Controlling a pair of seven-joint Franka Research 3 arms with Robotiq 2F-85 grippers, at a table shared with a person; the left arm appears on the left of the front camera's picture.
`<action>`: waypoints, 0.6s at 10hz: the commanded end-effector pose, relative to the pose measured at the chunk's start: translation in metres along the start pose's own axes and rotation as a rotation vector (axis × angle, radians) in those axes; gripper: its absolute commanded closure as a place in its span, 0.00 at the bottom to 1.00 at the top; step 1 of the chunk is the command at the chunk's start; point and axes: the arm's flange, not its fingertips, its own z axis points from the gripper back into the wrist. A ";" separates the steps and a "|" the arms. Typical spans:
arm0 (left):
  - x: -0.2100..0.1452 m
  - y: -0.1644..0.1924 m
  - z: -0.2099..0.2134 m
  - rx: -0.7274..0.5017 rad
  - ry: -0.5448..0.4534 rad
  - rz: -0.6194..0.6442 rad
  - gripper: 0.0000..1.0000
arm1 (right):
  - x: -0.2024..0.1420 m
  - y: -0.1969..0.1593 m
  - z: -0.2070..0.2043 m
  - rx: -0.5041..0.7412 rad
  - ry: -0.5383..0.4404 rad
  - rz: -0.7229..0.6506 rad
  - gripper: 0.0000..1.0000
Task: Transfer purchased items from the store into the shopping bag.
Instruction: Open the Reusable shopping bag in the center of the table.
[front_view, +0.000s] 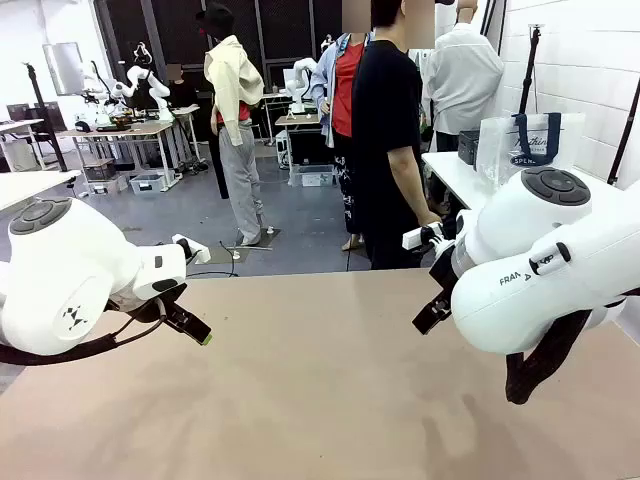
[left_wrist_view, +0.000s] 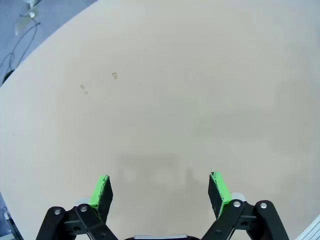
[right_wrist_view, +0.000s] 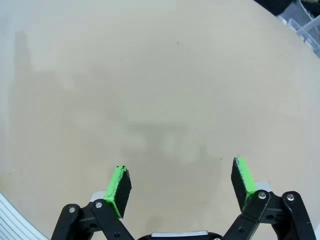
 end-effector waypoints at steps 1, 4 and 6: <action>0.000 0.000 0.000 0.000 0.000 0.000 0.00 | 0.000 0.000 0.000 0.000 0.000 0.000 0.00; 0.000 0.000 0.000 0.000 0.000 0.000 0.00 | 0.000 0.000 0.000 0.000 0.000 0.000 0.00; 0.000 0.000 0.000 0.000 0.000 0.000 0.00 | 0.000 0.000 0.000 0.000 0.000 0.000 0.00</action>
